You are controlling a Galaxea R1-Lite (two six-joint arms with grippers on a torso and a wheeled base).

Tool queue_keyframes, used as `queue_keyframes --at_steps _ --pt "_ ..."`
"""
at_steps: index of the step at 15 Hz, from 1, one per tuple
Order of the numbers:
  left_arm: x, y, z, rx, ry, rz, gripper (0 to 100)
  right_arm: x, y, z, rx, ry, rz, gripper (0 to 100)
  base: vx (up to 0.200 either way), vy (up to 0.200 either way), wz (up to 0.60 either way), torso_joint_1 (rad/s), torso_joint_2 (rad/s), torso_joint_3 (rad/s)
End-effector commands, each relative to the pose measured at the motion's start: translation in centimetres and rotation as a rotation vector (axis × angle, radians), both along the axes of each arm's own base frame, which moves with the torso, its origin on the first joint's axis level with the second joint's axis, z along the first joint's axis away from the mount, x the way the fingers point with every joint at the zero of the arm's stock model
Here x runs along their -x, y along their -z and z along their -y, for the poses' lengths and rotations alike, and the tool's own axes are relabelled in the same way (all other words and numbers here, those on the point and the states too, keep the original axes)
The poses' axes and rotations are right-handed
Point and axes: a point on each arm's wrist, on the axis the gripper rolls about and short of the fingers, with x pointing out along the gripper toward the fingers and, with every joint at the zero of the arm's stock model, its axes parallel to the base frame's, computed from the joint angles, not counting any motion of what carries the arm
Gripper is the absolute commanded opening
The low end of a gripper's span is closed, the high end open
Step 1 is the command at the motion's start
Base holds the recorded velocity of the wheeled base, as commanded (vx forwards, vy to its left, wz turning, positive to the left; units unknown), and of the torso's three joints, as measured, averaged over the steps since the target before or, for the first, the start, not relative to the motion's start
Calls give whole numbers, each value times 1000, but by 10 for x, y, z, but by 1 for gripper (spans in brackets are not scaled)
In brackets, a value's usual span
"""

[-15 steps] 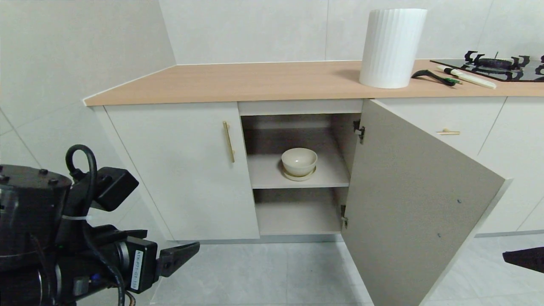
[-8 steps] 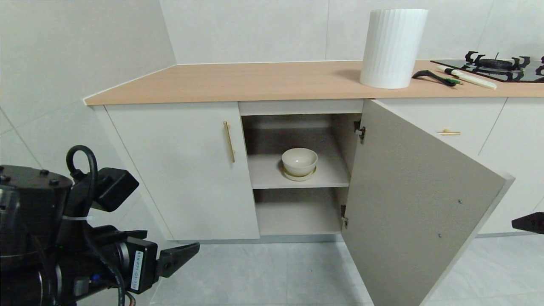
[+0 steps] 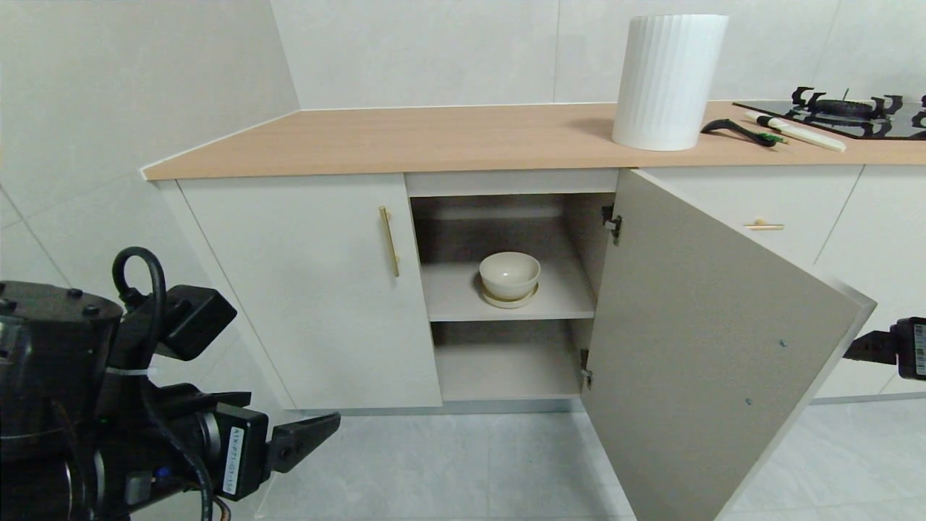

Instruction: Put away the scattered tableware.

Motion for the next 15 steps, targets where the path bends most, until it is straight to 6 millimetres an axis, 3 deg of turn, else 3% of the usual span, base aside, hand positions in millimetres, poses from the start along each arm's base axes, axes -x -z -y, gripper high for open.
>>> queue_keyframes --at_steps 1,8,15 --pt "0 0 0 0 -1 0 100 -7 6 -1 -3 2 -22 100 0 0 0 0 0 0" --pt "0 0 0 0 -1 0 100 -17 15 -10 -32 -11 -16 100 0 0 0 0 0 0" --pt "1 0 0 2 -1 2 100 -13 19 -33 -71 -92 1 100 0 0 0 0 0 0"
